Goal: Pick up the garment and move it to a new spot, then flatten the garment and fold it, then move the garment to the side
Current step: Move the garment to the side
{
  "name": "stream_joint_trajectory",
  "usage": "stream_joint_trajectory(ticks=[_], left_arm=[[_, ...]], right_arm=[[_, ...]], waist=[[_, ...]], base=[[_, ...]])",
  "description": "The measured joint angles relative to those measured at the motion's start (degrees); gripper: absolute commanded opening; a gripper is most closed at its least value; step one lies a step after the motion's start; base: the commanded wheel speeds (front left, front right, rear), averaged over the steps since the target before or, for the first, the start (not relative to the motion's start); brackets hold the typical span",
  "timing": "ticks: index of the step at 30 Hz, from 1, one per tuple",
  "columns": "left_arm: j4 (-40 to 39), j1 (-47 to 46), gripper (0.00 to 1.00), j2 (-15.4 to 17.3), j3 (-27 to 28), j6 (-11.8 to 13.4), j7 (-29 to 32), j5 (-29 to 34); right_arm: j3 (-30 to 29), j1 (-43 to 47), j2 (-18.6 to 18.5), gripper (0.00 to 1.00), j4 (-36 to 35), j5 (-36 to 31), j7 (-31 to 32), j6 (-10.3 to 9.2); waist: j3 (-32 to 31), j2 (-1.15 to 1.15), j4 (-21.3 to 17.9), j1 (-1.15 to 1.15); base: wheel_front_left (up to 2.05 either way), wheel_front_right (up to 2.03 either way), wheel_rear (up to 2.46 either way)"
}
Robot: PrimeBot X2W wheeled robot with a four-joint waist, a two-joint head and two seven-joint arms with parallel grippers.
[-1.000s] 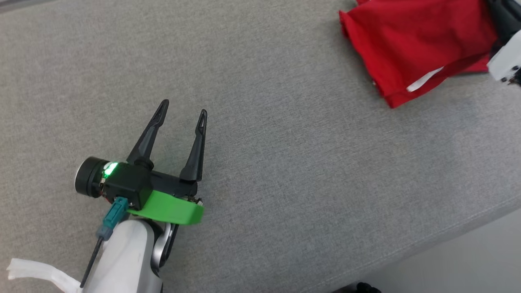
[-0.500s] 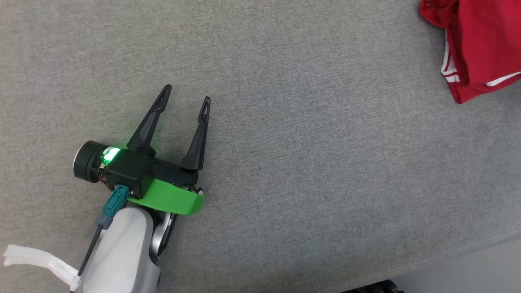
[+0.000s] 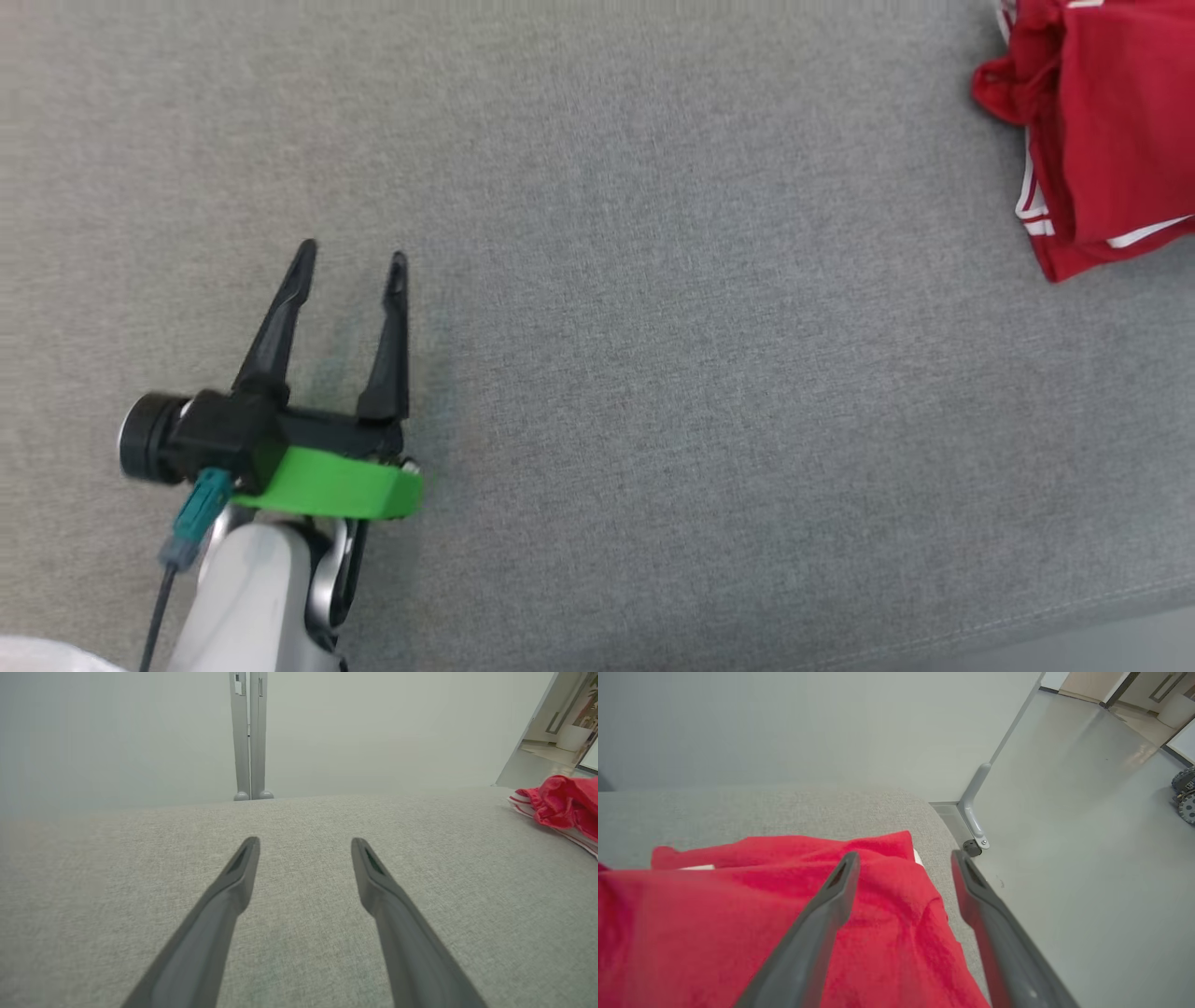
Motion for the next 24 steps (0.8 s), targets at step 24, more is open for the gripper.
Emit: stream_joint_trajectory(ticks=[24], left_arm=[[-3.3, 16.6, 1.0, -0.2, 11.9, 1.6, -0.1, -5.8]], right_arm=[[-29.6, 40.0, 11.3, 1.0, -45.3, -18.8, -1.7, 0.0]], waist=[[-22.8, 0.0, 4.1, 0.0]], base=[[0.0, 0.0, 0.0]])
